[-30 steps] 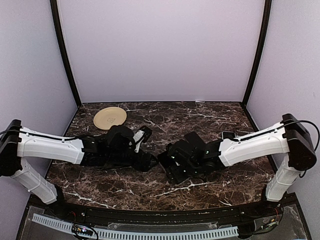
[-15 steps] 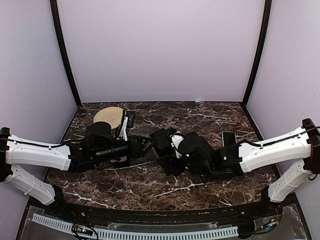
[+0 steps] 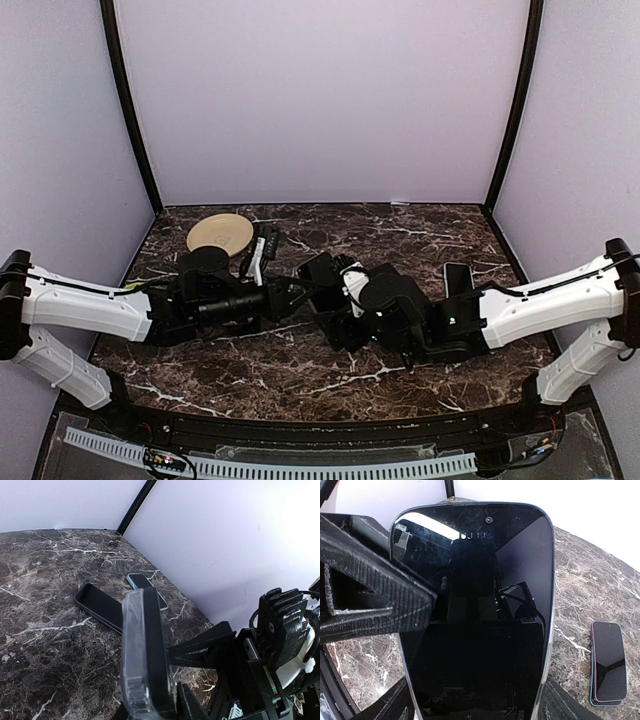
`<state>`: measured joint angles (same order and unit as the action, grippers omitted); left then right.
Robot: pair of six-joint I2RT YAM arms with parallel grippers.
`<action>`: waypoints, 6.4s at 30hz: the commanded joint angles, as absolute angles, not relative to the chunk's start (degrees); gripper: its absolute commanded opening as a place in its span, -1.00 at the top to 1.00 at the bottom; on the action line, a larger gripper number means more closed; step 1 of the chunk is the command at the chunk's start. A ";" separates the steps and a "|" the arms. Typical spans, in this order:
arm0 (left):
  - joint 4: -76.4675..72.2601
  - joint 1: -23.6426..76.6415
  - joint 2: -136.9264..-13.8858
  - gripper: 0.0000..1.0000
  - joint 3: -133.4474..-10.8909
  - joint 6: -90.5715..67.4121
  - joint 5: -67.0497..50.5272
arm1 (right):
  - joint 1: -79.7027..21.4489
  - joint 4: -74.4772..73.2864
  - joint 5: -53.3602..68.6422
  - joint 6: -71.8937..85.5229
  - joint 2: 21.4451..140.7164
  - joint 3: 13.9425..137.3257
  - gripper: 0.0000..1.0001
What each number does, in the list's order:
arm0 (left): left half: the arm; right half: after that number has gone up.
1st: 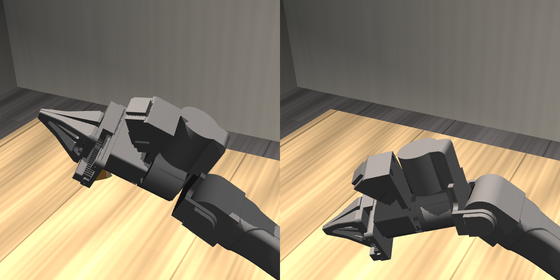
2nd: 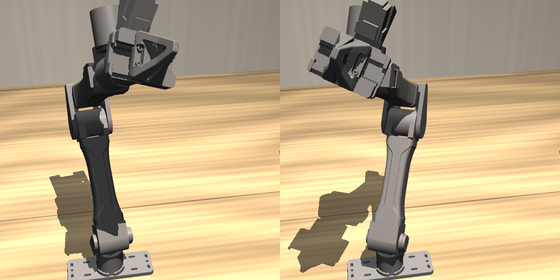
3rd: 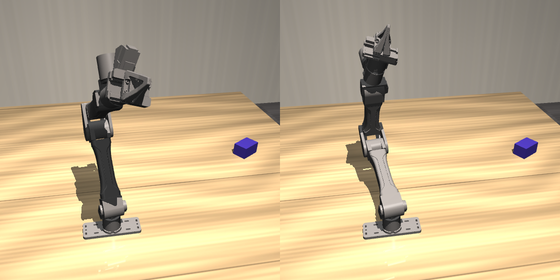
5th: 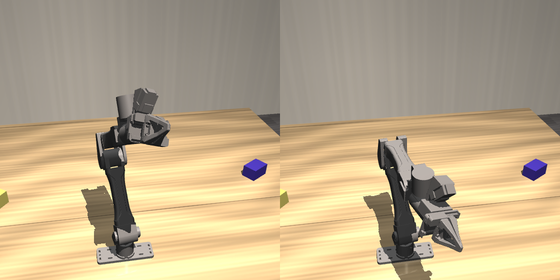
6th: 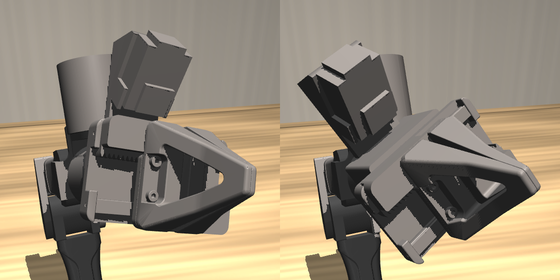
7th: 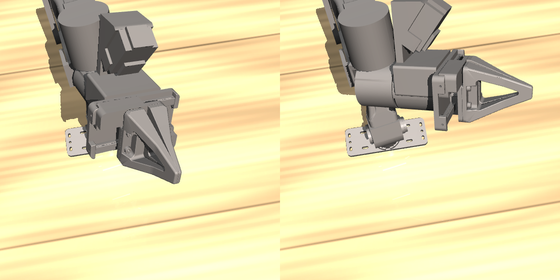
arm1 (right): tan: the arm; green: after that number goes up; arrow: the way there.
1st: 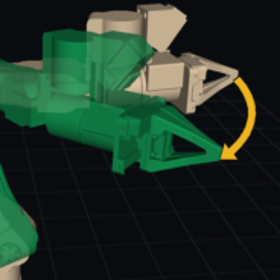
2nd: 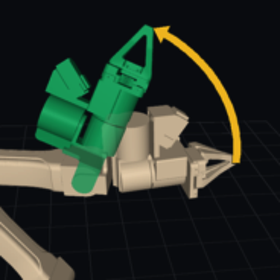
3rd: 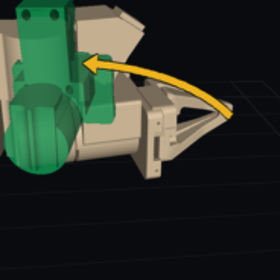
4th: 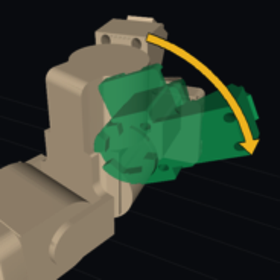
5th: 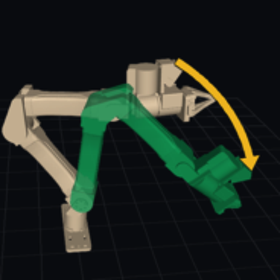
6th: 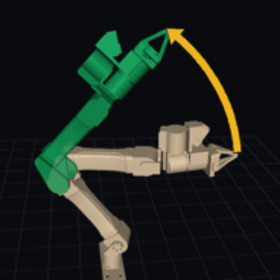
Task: Put the phone into the phone case
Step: Pass from the right arm to the left, then press the phone with the phone case, then place the phone with the phone case at the center of the board.
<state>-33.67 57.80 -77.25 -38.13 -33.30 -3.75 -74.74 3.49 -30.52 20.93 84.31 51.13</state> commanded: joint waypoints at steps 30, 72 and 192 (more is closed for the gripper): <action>-34.99 60.29 -81.00 1.00 -34.30 -9.84 -25.71 | -66.37 -5.63 10.57 2.23 62.95 42.80 -0.97; -40.00 62.73 -80.25 0.90 -29.64 1.05 -30.87 | -65.11 -0.26 22.78 1.20 78.29 47.65 0.96; 8.57 40.31 -72.68 -0.60 -54.54 0.55 9.91 | -44.82 -30.46 19.27 7.96 109.68 75.94 0.51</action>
<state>11.42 41.89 -73.82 -55.37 -0.62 11.31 -45.30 -29.56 23.07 6.68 108.25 74.85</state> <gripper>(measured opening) 0.800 0.231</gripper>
